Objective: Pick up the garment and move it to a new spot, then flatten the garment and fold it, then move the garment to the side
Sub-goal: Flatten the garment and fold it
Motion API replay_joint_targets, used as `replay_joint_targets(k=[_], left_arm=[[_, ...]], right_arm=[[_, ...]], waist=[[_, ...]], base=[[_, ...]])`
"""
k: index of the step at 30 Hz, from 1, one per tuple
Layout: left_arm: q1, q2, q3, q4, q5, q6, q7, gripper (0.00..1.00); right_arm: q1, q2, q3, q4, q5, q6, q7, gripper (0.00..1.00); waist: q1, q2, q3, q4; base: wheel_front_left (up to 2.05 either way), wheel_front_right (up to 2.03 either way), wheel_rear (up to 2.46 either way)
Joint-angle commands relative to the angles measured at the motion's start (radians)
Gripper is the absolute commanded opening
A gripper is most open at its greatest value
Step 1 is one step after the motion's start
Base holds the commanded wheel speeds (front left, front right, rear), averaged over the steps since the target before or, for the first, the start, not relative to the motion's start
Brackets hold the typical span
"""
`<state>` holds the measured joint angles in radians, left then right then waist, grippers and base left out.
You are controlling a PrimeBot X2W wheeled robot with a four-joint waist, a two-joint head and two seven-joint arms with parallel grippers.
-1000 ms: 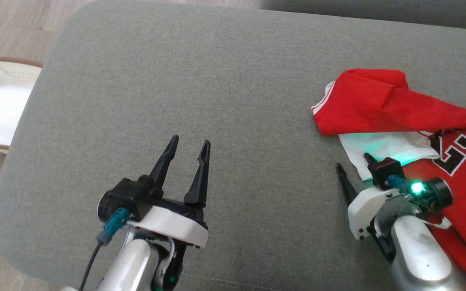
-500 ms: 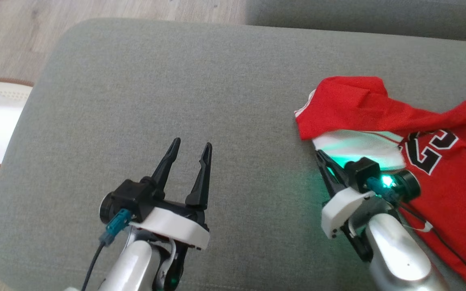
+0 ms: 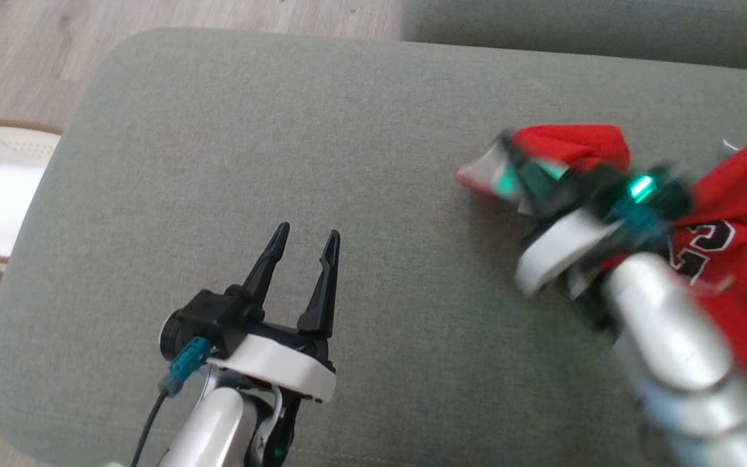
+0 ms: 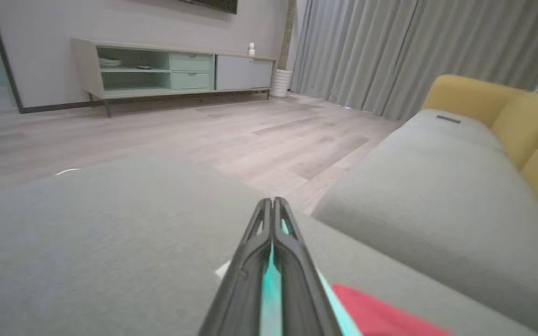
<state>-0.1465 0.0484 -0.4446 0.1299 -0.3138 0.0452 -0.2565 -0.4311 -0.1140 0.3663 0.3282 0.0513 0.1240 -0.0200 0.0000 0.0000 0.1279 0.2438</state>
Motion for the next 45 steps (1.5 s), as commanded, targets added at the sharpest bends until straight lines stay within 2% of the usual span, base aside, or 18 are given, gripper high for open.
replay_joint_targets(k=[1,2,3,7,12,15,16,17,19,24,31,38,45], left_arm=[[-0.027,0.002,0.022,-0.040,-0.005,0.003,-0.005,1.00],[-0.032,0.002,0.019,-0.042,-0.008,0.004,-0.005,1.00],[-0.032,0.002,0.019,-0.042,-0.008,0.004,-0.005,1.00],[-0.052,0.002,0.003,-0.052,-0.022,0.006,-0.005,1.00],[-0.074,0.002,-0.022,-0.063,-0.043,0.014,-0.005,1.00],[-0.086,0.002,-0.031,-0.067,-0.053,0.020,-0.005,1.00],[-0.088,0.002,-0.033,-0.069,-0.055,0.021,-0.005,1.00],[-0.090,0.002,-0.035,-0.070,-0.057,0.022,-0.005,1.00],[-0.093,0.002,-0.037,-0.071,-0.059,0.025,-0.005,1.00],[-0.103,0.002,-0.025,-0.068,-0.059,0.033,-0.005,1.00],[-0.111,0.002,0.011,-0.060,-0.033,0.026,-0.005,1.00],[-0.088,0.002,0.041,-0.064,-0.013,0.019,-0.005,1.00],[-0.049,0.002,0.061,-0.059,0.006,0.014,-0.005,1.00]], right_arm=[[-0.112,-0.056,-0.028,-0.045,-0.007,0.007,0.025,0.00],[-0.149,-0.087,-0.043,-0.041,-0.010,0.007,0.037,0.00],[-0.149,-0.087,-0.043,-0.041,-0.010,0.007,0.037,0.00],[-0.315,-0.234,-0.098,0.019,-0.021,0.007,0.082,0.00],[-0.511,-0.404,-0.159,0.174,-0.064,0.007,0.095,0.00],[-0.601,-0.456,-0.213,0.287,-0.110,0.007,0.090,0.00],[-0.623,-0.459,-0.230,0.317,-0.126,0.007,0.080,0.69],[-0.641,-0.461,-0.248,0.348,-0.144,0.007,0.075,1.00],[-0.665,-0.448,-0.279,0.393,-0.183,0.007,0.057,1.00],[-0.664,-0.357,-0.291,0.461,-0.235,0.007,-0.004,1.00],[-0.642,-0.225,-0.245,0.485,-0.211,0.007,-0.102,1.00],[-0.531,-0.131,-0.202,0.407,-0.107,0.007,-0.176,1.00],[-0.240,0.002,-0.248,0.210,-0.035,0.007,-0.204,1.00]], waist=[[0.0000,0.0000,0.018,0.012],[0.0000,0.0000,0.025,0.017],[0.0000,0.0000,0.025,0.017],[0.0000,0.0000,0.067,0.049],[0.0000,0.0000,0.118,0.099],[0.0000,0.0000,0.143,0.119],[0.0000,0.0000,0.149,0.123],[0.0000,0.0000,0.154,0.126],[0.0000,0.0000,0.159,0.127],[0.0000,0.0000,0.162,0.101],[0.0000,0.0000,0.123,0.022],[0.0000,0.0000,0.055,-0.038],[0.0000,0.0000,-0.014,-0.094]], base=[[0.00,0.00,0.00],[0.00,0.00,0.00],[0.00,0.00,0.00],[0.00,0.00,0.00],[0.00,0.00,0.00],[0.00,0.00,0.00],[0.00,0.00,0.00],[0.00,0.00,0.00],[0.00,0.00,0.00],[0.00,0.00,0.00],[0.00,0.00,0.00],[0.00,0.00,0.00],[0.00,0.00,0.00]])
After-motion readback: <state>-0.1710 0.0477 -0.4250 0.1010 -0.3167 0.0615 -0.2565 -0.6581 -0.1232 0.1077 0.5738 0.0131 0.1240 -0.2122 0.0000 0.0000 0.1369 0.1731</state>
